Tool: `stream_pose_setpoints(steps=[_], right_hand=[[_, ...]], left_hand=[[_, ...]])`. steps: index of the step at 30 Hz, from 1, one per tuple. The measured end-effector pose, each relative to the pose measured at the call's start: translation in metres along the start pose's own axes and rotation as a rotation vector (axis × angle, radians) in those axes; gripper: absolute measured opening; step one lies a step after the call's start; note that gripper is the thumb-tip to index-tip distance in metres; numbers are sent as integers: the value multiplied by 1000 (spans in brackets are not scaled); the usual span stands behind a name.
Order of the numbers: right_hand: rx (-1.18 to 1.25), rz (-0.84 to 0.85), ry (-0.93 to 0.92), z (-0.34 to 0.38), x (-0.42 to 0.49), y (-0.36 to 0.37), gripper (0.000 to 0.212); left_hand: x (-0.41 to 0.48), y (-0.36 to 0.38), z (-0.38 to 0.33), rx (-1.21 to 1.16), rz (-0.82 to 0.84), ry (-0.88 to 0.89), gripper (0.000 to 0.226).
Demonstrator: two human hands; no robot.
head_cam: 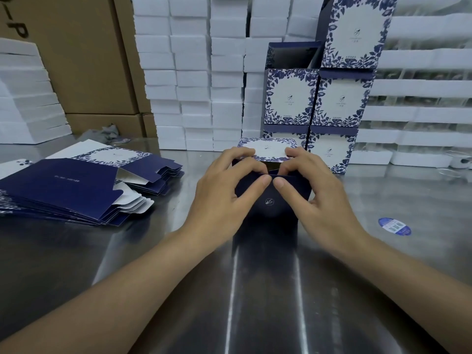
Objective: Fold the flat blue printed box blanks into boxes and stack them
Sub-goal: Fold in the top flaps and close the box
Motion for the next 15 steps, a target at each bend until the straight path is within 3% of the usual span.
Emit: stream_pose_setpoints(steps=[5, 15], right_hand=[[38, 10, 33, -1, 0, 1, 0], [53, -11, 21, -2, 0, -1, 4]], left_hand=[[1, 4, 1, -48, 29, -37, 11], [4, 0, 6, -149, 2, -59, 8]])
Point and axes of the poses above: each hand's wrist, its own x-axis towards the middle knuckle, its own y-axis out of the palm, z = x × y, the point moved 9 cm from there along x, towards the middle knuckle, and after that the axes turned 9 degrees about -z, right-handed, at the moved point
